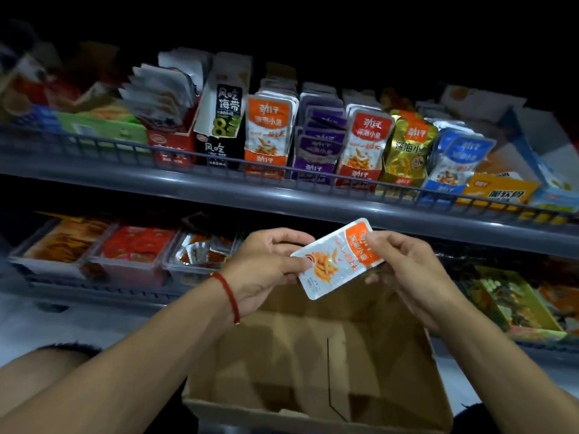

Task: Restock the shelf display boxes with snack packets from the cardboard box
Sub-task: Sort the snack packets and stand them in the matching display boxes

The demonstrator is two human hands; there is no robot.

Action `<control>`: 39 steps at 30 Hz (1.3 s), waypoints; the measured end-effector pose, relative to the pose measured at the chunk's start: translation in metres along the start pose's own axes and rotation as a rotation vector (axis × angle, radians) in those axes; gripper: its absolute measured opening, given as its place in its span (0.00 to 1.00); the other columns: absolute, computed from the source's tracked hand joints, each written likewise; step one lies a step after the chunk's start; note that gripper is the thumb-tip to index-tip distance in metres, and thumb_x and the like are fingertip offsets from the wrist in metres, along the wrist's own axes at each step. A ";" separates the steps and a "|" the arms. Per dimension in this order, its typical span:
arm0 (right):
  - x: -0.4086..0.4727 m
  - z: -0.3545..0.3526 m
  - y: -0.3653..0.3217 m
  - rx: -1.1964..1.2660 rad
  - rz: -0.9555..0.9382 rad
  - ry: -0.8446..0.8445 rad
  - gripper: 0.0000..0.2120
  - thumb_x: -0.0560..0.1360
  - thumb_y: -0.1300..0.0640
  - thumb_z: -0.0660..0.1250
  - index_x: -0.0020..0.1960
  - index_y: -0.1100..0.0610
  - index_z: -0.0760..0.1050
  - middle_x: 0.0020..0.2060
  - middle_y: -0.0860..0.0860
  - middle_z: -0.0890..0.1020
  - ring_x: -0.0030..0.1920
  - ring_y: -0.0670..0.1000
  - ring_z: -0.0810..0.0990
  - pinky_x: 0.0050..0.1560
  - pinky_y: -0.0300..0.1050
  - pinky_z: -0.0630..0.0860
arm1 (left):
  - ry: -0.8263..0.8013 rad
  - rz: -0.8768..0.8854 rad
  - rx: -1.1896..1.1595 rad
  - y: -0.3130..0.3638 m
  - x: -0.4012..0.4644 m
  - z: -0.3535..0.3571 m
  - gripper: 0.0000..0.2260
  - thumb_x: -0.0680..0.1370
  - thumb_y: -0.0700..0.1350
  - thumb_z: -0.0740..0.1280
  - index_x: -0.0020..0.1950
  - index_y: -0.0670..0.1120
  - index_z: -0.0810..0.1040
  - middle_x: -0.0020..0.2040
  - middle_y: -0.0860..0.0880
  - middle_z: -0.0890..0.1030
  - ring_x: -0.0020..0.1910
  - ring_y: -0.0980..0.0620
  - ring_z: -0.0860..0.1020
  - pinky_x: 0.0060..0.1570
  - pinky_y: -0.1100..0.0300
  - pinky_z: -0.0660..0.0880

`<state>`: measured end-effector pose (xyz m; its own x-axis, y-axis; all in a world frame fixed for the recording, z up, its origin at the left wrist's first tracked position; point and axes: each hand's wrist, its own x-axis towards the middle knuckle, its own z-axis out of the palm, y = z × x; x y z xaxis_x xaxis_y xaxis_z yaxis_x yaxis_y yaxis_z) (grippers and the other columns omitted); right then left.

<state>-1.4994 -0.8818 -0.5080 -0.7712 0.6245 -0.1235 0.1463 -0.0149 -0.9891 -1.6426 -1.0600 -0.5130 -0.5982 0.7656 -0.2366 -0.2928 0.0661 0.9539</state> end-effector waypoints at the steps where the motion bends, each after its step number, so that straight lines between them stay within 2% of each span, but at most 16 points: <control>1: 0.001 0.003 -0.008 -0.014 -0.008 -0.044 0.12 0.78 0.56 0.70 0.57 0.62 0.81 0.48 0.58 0.87 0.48 0.58 0.84 0.39 0.42 0.81 | 0.013 0.019 -0.022 0.004 0.000 -0.004 0.12 0.75 0.28 0.69 0.56 0.39 0.79 0.49 0.40 0.86 0.49 0.45 0.86 0.44 0.56 0.82; 4: 0.005 0.018 -0.044 -0.116 -0.124 -0.050 0.08 0.76 0.60 0.72 0.54 0.63 0.81 0.46 0.58 0.87 0.46 0.57 0.84 0.37 0.40 0.82 | 0.062 0.091 -0.130 0.018 0.001 -0.015 0.10 0.76 0.30 0.70 0.55 0.41 0.80 0.48 0.41 0.86 0.48 0.46 0.86 0.45 0.55 0.83; 6: 0.015 0.029 -0.074 -0.348 -0.344 0.021 0.04 0.77 0.60 0.72 0.51 0.59 0.82 0.45 0.55 0.87 0.44 0.51 0.85 0.37 0.40 0.82 | 0.172 0.158 -0.189 0.029 0.004 -0.023 0.08 0.77 0.34 0.70 0.54 0.42 0.80 0.49 0.41 0.86 0.49 0.46 0.86 0.48 0.53 0.84; 8: 0.030 0.042 -0.104 -0.619 -0.607 0.096 0.02 0.77 0.56 0.73 0.49 0.53 0.82 0.43 0.47 0.86 0.44 0.44 0.84 0.42 0.40 0.79 | 0.298 0.186 -0.190 0.039 0.006 -0.034 0.06 0.78 0.37 0.70 0.54 0.44 0.81 0.50 0.43 0.86 0.50 0.46 0.85 0.52 0.52 0.83; 10: 0.045 0.058 -0.131 -0.760 -0.789 0.164 0.04 0.77 0.52 0.74 0.51 0.49 0.82 0.42 0.42 0.83 0.43 0.40 0.80 0.44 0.37 0.75 | 0.357 0.184 -0.211 0.045 0.007 -0.045 0.06 0.80 0.38 0.67 0.55 0.45 0.81 0.52 0.43 0.86 0.50 0.46 0.85 0.51 0.52 0.83; 13: 0.064 0.085 -0.160 -0.923 -0.935 0.230 0.09 0.79 0.50 0.71 0.56 0.53 0.82 0.48 0.42 0.81 0.48 0.41 0.77 0.47 0.30 0.71 | 0.379 0.165 -0.237 0.049 0.005 -0.055 0.06 0.79 0.37 0.67 0.55 0.45 0.80 0.53 0.42 0.85 0.48 0.45 0.84 0.46 0.54 0.82; 15: 0.077 0.099 -0.169 -0.991 -1.011 0.243 0.11 0.80 0.51 0.70 0.59 0.55 0.82 0.52 0.47 0.83 0.52 0.43 0.77 0.52 0.35 0.74 | 0.372 0.159 -0.252 0.050 0.004 -0.059 0.07 0.79 0.37 0.67 0.55 0.45 0.80 0.53 0.41 0.85 0.45 0.45 0.84 0.44 0.55 0.82; 18: 0.091 0.114 -0.175 -1.097 -1.061 0.253 0.13 0.80 0.51 0.70 0.62 0.54 0.81 0.56 0.53 0.84 0.56 0.52 0.82 0.56 0.52 0.80 | 0.374 0.168 -0.240 0.050 0.004 -0.064 0.07 0.78 0.36 0.68 0.55 0.45 0.80 0.52 0.42 0.85 0.44 0.46 0.84 0.43 0.56 0.81; 22: 0.096 0.128 -0.171 -1.331 -1.108 0.239 0.12 0.80 0.51 0.68 0.61 0.55 0.80 0.54 0.57 0.84 0.55 0.61 0.82 0.51 0.61 0.80 | 0.367 0.179 -0.231 0.049 0.003 -0.069 0.08 0.77 0.36 0.69 0.55 0.45 0.80 0.52 0.42 0.85 0.43 0.46 0.84 0.42 0.56 0.81; 24: 0.096 0.132 -0.170 -1.391 -1.114 0.248 0.12 0.81 0.51 0.68 0.61 0.57 0.79 0.54 0.58 0.84 0.54 0.63 0.82 0.50 0.62 0.80 | 0.370 0.188 -0.208 0.049 0.004 -0.071 0.08 0.77 0.37 0.70 0.55 0.46 0.80 0.52 0.43 0.85 0.43 0.48 0.84 0.42 0.57 0.81; 27: 0.097 0.132 -0.176 -1.396 -1.080 0.270 0.13 0.81 0.51 0.68 0.62 0.56 0.80 0.55 0.58 0.84 0.55 0.61 0.82 0.53 0.58 0.79 | 0.380 0.204 -0.169 0.048 0.005 -0.069 0.07 0.78 0.37 0.70 0.54 0.46 0.80 0.51 0.43 0.85 0.40 0.50 0.83 0.40 0.59 0.81; 31: 0.098 0.134 -0.176 -1.433 -1.101 0.270 0.13 0.80 0.52 0.69 0.63 0.54 0.79 0.56 0.58 0.83 0.56 0.61 0.81 0.53 0.60 0.80 | 0.385 0.211 -0.150 0.048 0.007 -0.067 0.07 0.78 0.37 0.70 0.53 0.47 0.79 0.51 0.43 0.84 0.40 0.51 0.83 0.39 0.60 0.80; 39: 0.109 0.144 -0.177 -1.378 -1.107 0.278 0.11 0.78 0.50 0.71 0.58 0.52 0.81 0.52 0.56 0.85 0.54 0.60 0.83 0.49 0.62 0.81 | 0.440 0.288 -0.014 0.046 0.017 -0.058 0.06 0.78 0.38 0.69 0.51 0.49 0.80 0.47 0.45 0.84 0.43 0.50 0.83 0.45 0.55 0.83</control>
<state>-1.6989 -0.9235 -0.3579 -0.7640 -0.0078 0.6452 0.1575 0.9674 0.1982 -1.7094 -1.0812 -0.4837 -0.9118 0.4101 -0.0235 -0.0787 -0.1183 0.9899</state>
